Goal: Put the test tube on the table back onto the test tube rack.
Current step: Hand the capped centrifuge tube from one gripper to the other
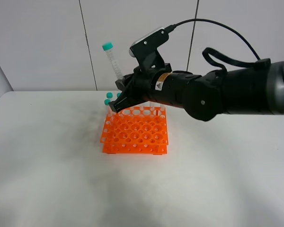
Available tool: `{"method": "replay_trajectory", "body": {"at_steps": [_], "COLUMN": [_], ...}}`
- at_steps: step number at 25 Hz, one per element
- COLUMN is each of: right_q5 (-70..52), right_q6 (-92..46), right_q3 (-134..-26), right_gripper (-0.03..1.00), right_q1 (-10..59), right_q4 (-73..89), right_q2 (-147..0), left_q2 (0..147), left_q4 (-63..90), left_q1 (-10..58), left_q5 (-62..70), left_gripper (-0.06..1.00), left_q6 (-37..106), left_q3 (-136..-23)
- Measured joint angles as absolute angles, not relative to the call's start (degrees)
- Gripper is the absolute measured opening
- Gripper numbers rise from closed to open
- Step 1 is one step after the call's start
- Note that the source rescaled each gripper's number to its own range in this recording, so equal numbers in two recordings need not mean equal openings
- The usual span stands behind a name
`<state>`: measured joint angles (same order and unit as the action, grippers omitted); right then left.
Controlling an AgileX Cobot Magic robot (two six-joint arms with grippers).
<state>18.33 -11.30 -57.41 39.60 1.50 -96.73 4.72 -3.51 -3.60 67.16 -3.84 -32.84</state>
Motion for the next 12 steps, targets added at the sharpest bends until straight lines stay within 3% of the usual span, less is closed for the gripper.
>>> {"method": "replay_trajectory", "body": {"at_steps": [12], "right_q5": [31.84], "right_q6": [8.16], "right_q3": [-45.32], "right_gripper": [0.01], "right_q1": [39.87], "right_q4": [-14.39], "right_q2": [-90.74], "left_q2": [4.72], "left_q4": [-3.51], "left_q1": [-3.6], "left_q5": [67.16], "left_gripper": [0.81], "left_q6": [-3.84], "left_q3": [-32.84]}}
